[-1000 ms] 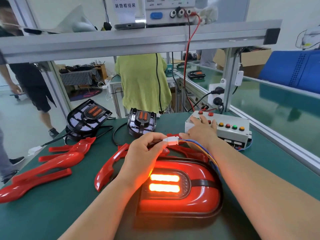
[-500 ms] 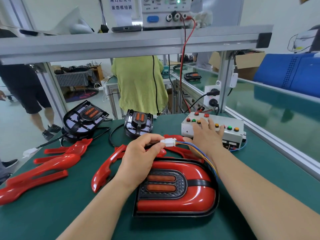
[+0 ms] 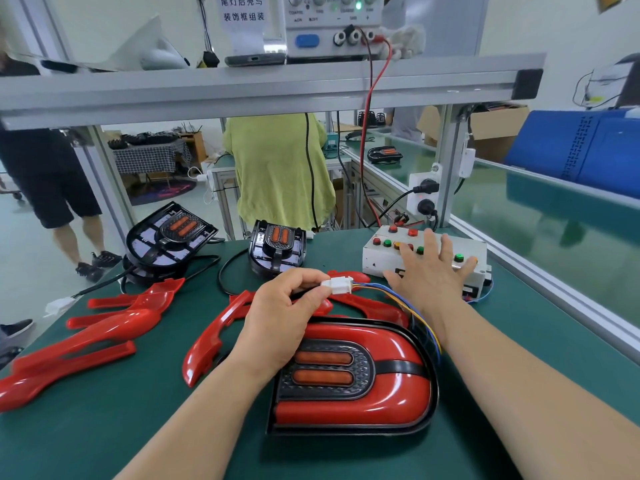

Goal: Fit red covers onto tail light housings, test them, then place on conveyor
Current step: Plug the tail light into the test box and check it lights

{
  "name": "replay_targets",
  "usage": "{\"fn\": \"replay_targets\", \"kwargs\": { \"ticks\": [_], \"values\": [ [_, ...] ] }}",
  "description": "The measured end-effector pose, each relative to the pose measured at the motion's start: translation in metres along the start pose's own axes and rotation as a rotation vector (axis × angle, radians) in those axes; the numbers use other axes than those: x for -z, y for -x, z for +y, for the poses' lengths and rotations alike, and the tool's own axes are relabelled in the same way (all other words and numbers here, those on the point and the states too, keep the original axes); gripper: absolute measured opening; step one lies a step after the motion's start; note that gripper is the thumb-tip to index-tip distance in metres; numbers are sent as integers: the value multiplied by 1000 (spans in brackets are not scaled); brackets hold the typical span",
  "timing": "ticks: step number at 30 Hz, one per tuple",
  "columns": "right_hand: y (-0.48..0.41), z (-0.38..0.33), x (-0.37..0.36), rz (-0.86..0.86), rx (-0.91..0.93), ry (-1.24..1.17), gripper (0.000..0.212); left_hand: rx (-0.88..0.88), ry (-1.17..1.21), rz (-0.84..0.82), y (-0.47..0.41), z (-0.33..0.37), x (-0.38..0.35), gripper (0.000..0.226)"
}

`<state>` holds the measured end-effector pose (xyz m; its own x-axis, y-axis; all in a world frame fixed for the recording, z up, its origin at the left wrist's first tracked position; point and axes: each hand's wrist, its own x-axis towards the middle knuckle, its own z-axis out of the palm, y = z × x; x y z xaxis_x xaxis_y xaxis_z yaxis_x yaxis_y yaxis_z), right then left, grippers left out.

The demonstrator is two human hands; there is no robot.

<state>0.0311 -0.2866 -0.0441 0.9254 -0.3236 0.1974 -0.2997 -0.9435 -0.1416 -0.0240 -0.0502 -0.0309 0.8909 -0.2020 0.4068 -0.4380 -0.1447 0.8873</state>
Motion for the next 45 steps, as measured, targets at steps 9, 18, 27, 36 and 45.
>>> {"fn": "replay_targets", "kwargs": {
  "ticks": [9,18,27,36,45],
  "values": [
    [-8,5,3,28,99,33,62,-1,7,-1,0,0,0,19],
    [-10,4,2,12,99,57,66,-7,-9,-1,-1,-3,1,16],
    [-10,2,3,24,93,36,60,31,-59,-2,-2,-4,1,7],
    [-11,1,3,3,80,29,63,60,-51,-7,-3,-5,1,6],
    [-11,-1,6,4,76,12,58,55,-52,-10,-3,-6,2,6]
  ]
}}
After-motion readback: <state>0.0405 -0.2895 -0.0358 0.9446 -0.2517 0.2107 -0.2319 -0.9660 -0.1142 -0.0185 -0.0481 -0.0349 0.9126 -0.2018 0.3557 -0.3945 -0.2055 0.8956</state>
